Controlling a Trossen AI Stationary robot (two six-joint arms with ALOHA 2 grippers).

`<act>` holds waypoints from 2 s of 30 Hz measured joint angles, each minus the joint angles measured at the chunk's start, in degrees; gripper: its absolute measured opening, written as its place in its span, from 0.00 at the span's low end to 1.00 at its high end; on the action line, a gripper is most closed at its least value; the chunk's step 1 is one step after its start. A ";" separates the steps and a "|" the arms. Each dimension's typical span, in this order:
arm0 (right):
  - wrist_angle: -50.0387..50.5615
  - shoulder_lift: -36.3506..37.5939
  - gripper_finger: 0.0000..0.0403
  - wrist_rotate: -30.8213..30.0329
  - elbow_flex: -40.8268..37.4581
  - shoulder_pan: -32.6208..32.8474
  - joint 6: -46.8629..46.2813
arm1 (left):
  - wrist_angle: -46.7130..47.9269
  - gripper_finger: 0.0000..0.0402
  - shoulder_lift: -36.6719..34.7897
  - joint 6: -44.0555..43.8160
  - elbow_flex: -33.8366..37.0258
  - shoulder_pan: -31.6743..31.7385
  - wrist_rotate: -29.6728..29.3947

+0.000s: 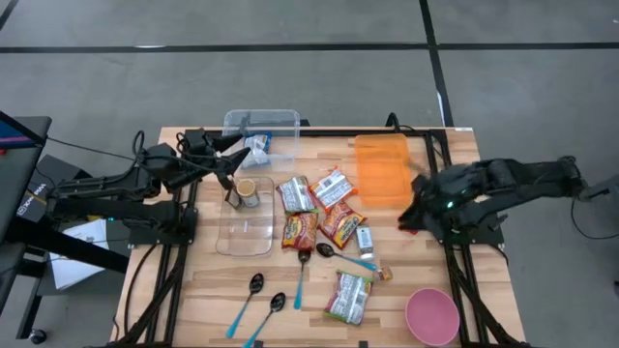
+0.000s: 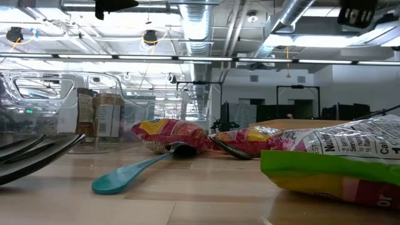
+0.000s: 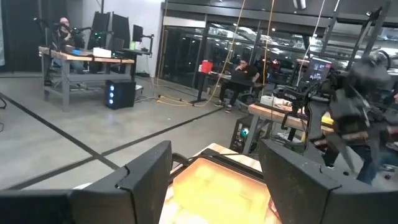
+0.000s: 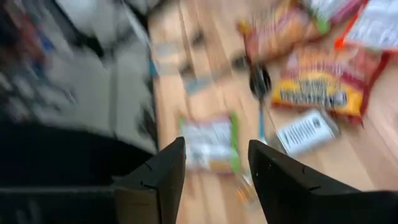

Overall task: Pick & Place Food Item
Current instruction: Put the brown seasoning bottle into the transparent bin

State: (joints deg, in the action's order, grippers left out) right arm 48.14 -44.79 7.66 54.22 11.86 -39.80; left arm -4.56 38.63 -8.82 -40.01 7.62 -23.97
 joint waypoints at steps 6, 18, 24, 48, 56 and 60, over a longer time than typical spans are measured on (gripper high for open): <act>3.97 -6.76 0.44 -1.47 -0.07 6.96 5.08 | -0.58 0.59 0.00 -0.01 0.00 0.00 0.00; 5.58 -21.60 0.64 -1.62 -0.09 14.84 -0.60 | -1.02 0.59 0.53 -0.38 0.00 0.00 0.05; 4.94 -26.44 0.71 -7.59 -0.09 19.15 4.01 | -1.23 0.59 1.21 -0.40 0.02 0.00 0.09; -5.61 -49.46 0.72 -15.47 -0.09 26.34 12.78 | -0.59 0.59 1.29 -0.13 0.02 -0.22 4.50; -4.85 -50.16 0.72 -15.29 -1.38 26.17 9.92 | -0.61 0.59 1.29 -0.07 0.02 -0.22 5.60; -5.10 -50.16 0.72 -15.01 -1.68 26.18 9.83 | -0.63 0.59 1.29 -0.02 0.02 -0.22 6.44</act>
State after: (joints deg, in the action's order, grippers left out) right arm 43.04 -94.96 -7.35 52.53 38.04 -29.97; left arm -5.19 39.92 -8.84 -39.99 7.40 -17.52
